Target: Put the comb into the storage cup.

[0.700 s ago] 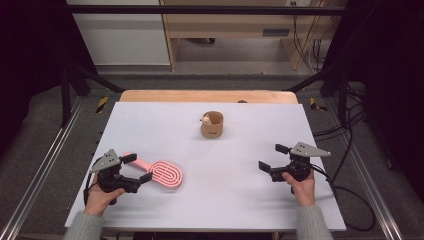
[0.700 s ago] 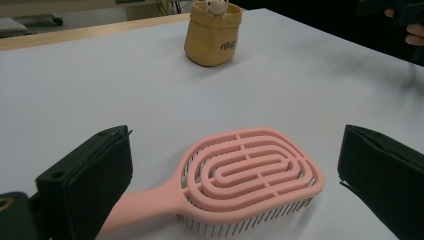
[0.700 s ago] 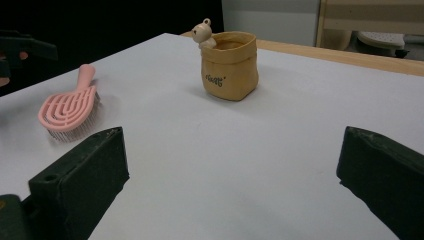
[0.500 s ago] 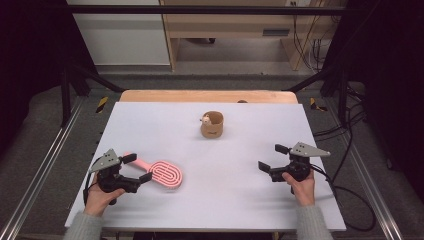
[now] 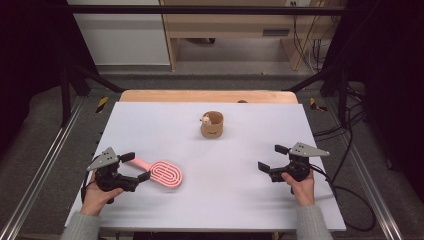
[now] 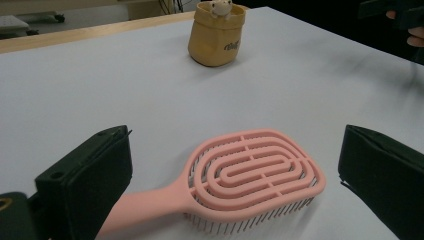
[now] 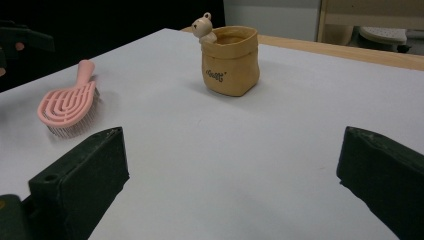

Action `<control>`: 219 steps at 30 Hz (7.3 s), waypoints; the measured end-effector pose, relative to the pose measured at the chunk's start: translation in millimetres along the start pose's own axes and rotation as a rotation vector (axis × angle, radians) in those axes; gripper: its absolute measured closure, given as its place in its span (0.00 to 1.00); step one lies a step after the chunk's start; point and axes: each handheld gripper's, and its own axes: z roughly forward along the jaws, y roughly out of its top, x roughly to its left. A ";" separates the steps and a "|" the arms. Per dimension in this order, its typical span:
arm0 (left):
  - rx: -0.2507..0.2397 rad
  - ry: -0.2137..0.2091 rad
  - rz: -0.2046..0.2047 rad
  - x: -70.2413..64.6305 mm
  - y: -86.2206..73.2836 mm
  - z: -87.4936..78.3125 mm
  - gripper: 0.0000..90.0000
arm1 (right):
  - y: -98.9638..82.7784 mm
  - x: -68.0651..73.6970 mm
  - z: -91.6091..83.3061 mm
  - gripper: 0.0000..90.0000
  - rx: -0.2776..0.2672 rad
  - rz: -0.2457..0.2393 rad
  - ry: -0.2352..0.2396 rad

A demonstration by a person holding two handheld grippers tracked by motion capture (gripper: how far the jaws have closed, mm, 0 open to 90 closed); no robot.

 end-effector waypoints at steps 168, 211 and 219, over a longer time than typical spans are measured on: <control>0.411 0.392 -0.056 27.1 -7.1 19.2 1.00 | -1.1 0.4 2.5 0.00 0.006 0.001 0.007; 0.441 0.354 -0.036 4.4 -17.7 6.9 1.00 | -1.6 0.8 3.1 0.00 0.012 -0.003 0.012; 0.442 0.344 -0.034 1.6 -18.9 6.4 1.00 | -1.5 0.9 3.0 0.00 0.012 -0.002 0.014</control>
